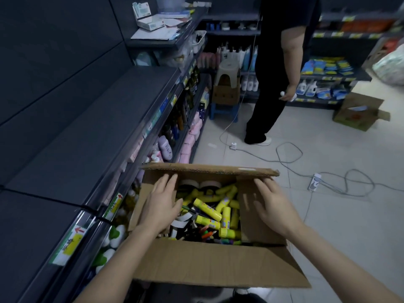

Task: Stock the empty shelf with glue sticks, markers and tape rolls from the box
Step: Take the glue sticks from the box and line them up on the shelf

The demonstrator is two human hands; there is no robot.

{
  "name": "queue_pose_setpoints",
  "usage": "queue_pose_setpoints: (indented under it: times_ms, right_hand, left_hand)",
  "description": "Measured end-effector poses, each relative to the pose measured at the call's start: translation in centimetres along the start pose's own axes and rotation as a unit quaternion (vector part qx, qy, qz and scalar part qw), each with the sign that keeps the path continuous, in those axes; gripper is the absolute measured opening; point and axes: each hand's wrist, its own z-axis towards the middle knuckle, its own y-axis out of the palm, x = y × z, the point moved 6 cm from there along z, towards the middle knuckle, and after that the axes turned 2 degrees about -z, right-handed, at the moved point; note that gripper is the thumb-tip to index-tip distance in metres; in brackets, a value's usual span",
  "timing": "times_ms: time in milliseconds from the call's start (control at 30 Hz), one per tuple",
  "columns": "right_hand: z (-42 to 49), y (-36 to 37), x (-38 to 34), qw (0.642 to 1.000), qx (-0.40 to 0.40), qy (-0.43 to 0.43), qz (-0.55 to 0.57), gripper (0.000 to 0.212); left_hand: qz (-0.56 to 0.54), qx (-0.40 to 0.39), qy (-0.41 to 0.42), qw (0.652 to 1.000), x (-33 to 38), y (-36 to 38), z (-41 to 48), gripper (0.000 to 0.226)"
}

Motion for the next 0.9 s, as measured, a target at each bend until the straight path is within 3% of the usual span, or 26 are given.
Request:
queue_pose_setpoints:
  times_ms: [267,400,500,733,900]
  right_hand:
    - [6.7,-0.8,1.3,0.999,-0.002,-0.002,-0.053,0.075]
    - [9.8,1.2,2.4,0.992,-0.08,-0.002,-0.101,0.074]
    - [10.6,3.0,2.8,0.98,-0.142,0.001,-0.137,0.061]
    - [11.2,3.7,3.9,0.984,-0.119,0.019,-0.134,0.026]
    - [11.1,3.5,3.5,0.984,-0.118,0.03,-0.128,0.023]
  left_hand:
    - [0.108,-0.039,-0.055,0.992,0.0,1.4,2.4,0.082]
    - [0.134,-0.065,-0.123,0.981,-1.6,2.7,1.7,0.086]
    - [0.158,-0.054,-0.126,0.978,-1.8,3.1,1.4,0.082]
    - [0.129,-0.045,-0.082,0.987,-1.0,2.9,1.3,0.07]
    - [0.079,-0.024,-0.049,0.995,0.2,1.5,0.6,0.058]
